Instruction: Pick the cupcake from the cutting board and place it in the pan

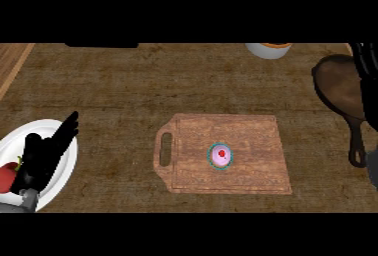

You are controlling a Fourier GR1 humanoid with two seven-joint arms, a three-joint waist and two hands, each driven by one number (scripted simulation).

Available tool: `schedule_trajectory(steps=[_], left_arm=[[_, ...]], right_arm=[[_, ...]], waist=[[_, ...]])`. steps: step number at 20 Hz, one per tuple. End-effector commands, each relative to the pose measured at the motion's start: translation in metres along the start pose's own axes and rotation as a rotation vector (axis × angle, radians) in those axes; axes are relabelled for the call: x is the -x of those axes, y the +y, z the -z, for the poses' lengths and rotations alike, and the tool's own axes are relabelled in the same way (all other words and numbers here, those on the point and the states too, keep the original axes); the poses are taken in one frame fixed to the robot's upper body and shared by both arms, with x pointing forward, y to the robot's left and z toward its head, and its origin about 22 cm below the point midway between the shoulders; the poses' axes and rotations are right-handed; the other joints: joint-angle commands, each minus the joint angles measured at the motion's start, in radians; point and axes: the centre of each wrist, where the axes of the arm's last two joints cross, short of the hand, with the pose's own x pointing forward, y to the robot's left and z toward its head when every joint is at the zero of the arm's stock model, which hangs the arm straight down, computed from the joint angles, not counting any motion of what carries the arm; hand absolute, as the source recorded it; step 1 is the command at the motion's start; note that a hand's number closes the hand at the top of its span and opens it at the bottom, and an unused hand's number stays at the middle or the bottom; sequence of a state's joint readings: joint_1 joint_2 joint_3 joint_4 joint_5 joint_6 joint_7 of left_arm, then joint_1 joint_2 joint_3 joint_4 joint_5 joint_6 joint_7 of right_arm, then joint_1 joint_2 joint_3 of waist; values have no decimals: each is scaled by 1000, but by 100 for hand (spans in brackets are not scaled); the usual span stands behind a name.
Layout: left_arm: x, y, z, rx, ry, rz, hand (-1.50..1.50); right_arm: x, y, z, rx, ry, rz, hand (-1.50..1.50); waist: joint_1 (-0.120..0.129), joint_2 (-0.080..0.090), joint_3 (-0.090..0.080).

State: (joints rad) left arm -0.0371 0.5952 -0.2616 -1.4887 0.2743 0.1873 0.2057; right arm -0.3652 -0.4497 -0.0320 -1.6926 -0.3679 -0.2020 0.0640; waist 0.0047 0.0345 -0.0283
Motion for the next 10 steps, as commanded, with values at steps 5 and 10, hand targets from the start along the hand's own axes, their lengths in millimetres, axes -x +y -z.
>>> schedule_trajectory(steps=[5,10], left_arm=[[-57,-12,23,-54,-264,-209,0],[-50,-22,20,-90,-251,-321,0]], right_arm=[[8,69,18,-450,-57,217,150],[55,24,-35,-477,-78,-219,150]], waist=[[41,-21,29],[-16,-34,29]])
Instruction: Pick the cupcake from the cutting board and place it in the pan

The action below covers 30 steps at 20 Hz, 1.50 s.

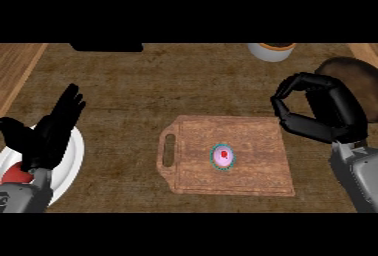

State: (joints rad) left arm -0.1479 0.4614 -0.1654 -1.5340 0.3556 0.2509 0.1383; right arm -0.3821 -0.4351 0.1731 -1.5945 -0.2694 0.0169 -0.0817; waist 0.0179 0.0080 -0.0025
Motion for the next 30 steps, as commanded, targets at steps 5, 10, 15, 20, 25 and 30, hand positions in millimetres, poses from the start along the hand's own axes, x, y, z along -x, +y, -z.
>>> schedule_trajectory(steps=[5,10,15,20,25,30], left_arm=[[-25,-12,4,-41,-44,-86,0],[-25,-10,5,-29,-47,-73,0],[-13,-29,5,-12,-28,-79,0],[-17,-16,12,-25,-41,-53,0],[-20,-14,21,-19,-39,-68,0],[-20,-17,12,-21,-26,-81,0]], right_arm=[[37,-36,-72,-120,41,-324,-150],[-4,-53,-52,-250,-35,-493,-150],[-22,-33,-17,-372,14,-560,-150],[-35,-14,20,-479,89,-794,-150],[-40,32,30,-641,169,-901,-150],[-34,67,25,-865,349,-982,-150]], waist=[[-26,-10,3],[-24,-12,2],[-15,-8,2],[0,-5,1],[-10,-6,1],[-10,-11,1]])
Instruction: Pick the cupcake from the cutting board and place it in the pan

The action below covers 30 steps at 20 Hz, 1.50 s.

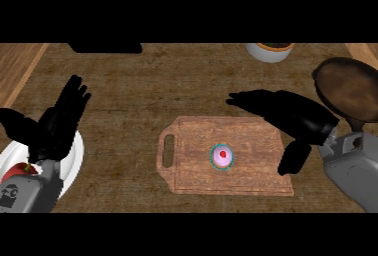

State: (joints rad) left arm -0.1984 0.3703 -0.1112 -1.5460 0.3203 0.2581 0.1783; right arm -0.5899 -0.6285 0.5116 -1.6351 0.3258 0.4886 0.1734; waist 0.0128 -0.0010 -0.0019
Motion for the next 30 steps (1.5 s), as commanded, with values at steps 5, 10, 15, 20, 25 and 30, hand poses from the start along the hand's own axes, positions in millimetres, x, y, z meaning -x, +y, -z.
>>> schedule_trajectory(steps=[5,10,15,20,25,30], left_arm=[[6,14,2,-3,12,0,0],[11,-14,-16,0,2,-14,0],[3,12,-19,-6,-9,-1,0],[7,1,-7,8,-4,0,0],[-12,1,-17,0,-1,10,0],[19,-6,-14,-12,11,0,0]], right_arm=[[-44,24,24,-194,33,-112,-150],[-54,34,-7,-191,85,-270,-150],[-75,31,0,-148,133,-332,-150],[-80,46,39,-131,93,-288,-150],[-89,56,47,-178,144,-313,-150],[-90,48,48,-155,196,-330,-150]], waist=[[-10,0,1],[-13,-3,2],[-9,-2,2],[-5,2,2],[-5,0,2],[-10,1,2]])
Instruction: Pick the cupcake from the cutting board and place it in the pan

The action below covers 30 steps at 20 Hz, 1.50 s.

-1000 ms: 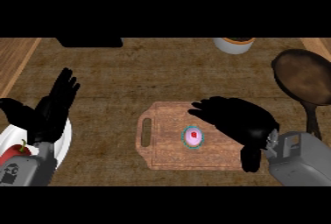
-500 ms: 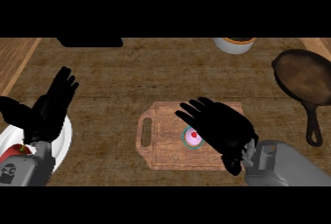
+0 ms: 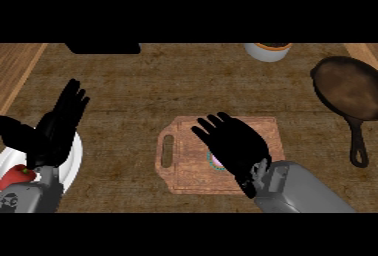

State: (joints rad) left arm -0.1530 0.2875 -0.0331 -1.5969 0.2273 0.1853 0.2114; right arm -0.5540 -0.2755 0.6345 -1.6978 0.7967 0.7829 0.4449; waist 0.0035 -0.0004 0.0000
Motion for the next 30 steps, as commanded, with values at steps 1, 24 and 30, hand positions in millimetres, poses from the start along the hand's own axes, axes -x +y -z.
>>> schedule_trajectory(steps=[1,24,30], left_arm=[[9,-5,8,-7,1,-23,0],[5,10,-2,-11,12,5,0],[-10,22,3,5,3,-13,0]], right_arm=[[-3,23,0,-36,27,-18,-150],[22,72,73,-57,-8,62,-150],[-10,77,87,-62,-78,26,150]], waist=[[-4,0,0],[1,1,0],[2,0,0]])
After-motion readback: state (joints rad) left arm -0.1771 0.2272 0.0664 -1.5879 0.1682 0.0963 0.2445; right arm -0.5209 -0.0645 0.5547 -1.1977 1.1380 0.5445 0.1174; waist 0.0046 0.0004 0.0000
